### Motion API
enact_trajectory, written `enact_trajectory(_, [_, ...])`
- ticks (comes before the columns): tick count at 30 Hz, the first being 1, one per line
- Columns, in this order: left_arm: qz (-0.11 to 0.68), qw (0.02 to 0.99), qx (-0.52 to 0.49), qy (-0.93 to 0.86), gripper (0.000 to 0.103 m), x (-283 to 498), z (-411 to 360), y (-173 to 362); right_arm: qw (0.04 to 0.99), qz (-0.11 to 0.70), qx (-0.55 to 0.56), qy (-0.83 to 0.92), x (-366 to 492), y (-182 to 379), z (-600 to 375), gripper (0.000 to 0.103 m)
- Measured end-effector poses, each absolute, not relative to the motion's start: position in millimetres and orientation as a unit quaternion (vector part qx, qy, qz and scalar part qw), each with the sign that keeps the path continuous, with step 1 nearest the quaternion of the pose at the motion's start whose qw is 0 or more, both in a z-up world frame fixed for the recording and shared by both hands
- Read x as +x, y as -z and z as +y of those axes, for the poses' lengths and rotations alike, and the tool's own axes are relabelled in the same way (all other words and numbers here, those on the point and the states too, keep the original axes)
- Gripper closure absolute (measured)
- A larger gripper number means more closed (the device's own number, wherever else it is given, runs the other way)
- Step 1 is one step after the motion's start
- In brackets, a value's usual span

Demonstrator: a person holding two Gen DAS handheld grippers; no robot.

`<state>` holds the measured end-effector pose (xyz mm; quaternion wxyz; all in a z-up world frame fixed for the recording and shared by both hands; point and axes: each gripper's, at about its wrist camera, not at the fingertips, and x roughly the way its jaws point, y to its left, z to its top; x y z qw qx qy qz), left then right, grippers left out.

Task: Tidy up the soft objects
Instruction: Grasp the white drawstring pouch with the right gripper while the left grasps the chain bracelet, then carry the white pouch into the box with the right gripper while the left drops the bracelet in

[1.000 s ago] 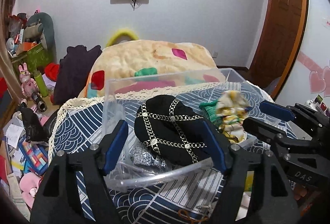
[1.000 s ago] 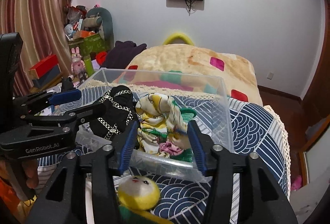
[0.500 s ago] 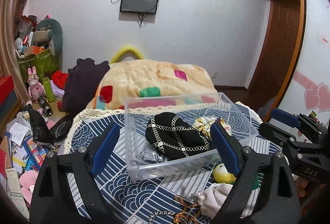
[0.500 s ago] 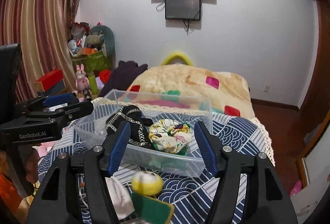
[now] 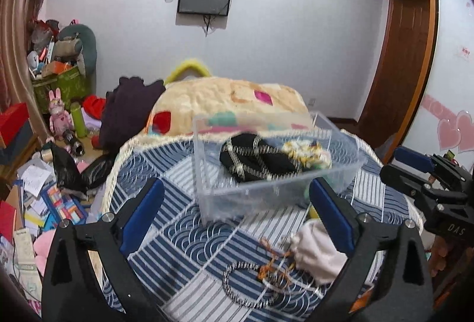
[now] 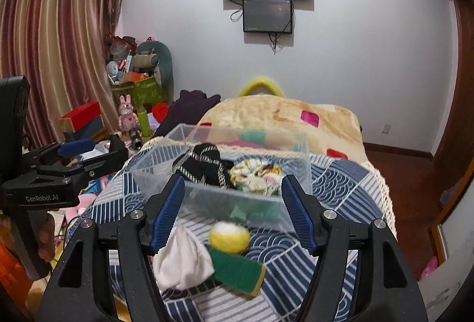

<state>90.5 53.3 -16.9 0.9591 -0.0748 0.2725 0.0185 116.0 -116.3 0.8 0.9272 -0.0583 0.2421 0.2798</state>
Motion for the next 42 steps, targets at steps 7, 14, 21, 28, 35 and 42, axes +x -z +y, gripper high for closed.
enact_trajectory(7, [0.326, 0.942, -0.073, -0.027, 0.004, 88, 57, 58, 0.914, 0.275, -0.056, -0.292, 108, 23, -114, 0.038])
enact_trajectory(14, [0.365, 0.925, -0.1, -0.012, 0.03, 84, 63, 89, 0.899, 0.301, -0.054, -0.313, 103, 42, -103, 0.038])
enact_trajectory(21, [0.393, 0.915, -0.098, 0.005, 0.054, 82, 59, 110, 0.883, 0.324, -0.063, -0.333, 99, 59, -88, 0.038])
enact_trajectory(28, [0.394, 0.914, -0.098, 0.014, 0.077, 75, 51, 118, 0.87, 0.344, -0.087, -0.341, 102, 78, -77, 0.049])
enact_trajectory(35, [0.387, 0.916, -0.109, 0.007, 0.095, 70, 56, 114, 0.871, 0.348, -0.083, -0.336, 103, 75, -82, 0.082])
enact_trajectory(42, [0.363, 0.926, -0.109, -0.003, 0.096, 61, 61, 101, 0.875, 0.335, -0.059, -0.344, 100, 62, -92, 0.083])
